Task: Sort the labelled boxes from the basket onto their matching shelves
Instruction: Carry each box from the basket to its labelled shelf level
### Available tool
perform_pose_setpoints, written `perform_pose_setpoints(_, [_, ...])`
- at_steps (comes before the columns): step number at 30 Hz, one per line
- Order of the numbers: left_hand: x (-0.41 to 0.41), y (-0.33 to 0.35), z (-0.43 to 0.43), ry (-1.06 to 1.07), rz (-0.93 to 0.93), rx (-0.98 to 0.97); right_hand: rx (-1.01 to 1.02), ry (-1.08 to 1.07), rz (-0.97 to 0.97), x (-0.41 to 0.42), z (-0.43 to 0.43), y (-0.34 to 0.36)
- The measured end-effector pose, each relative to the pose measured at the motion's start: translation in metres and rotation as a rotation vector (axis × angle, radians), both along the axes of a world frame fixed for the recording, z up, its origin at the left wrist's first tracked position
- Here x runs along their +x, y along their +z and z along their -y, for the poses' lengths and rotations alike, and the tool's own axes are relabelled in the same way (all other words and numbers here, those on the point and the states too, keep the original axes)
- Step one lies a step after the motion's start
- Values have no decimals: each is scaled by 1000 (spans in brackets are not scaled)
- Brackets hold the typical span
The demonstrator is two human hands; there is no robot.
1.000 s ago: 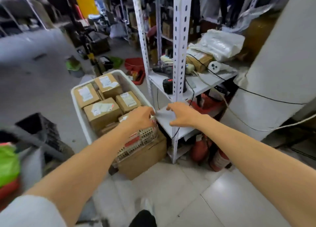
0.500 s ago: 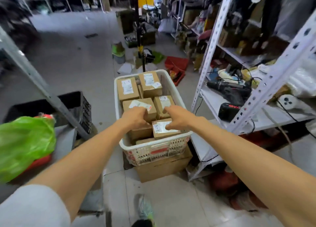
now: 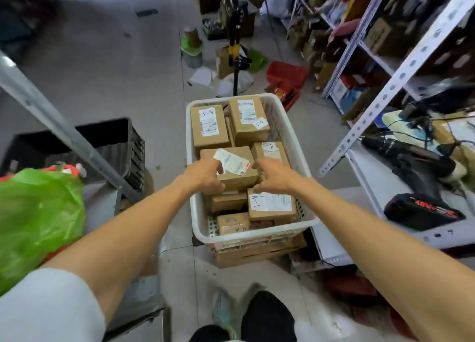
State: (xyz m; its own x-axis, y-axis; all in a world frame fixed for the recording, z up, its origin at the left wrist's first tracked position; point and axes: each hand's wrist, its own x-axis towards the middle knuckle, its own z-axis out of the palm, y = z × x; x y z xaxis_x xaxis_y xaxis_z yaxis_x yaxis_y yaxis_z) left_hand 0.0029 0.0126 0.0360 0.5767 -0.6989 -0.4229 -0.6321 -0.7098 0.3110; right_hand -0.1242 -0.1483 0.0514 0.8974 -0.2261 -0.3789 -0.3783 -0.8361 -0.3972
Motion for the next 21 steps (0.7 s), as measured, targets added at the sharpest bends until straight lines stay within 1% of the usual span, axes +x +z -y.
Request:
perform_pose_setpoints(7, [38, -14, 32, 63, -30, 14, -21, 79, -81, 55, 43, -17])
perform_pose_setpoints(14, [81, -24, 46, 159, -40, 51, -8, 95, -149, 111, 79, -43])
perform_pose_setpoints(18, [105, -36, 61, 151, -48, 78, 12, 97, -205, 127, 88, -62])
perform_pose_setpoints(21, [125, -48, 79, 95, -64, 81, 53, 37, -195, 138, 97, -71])
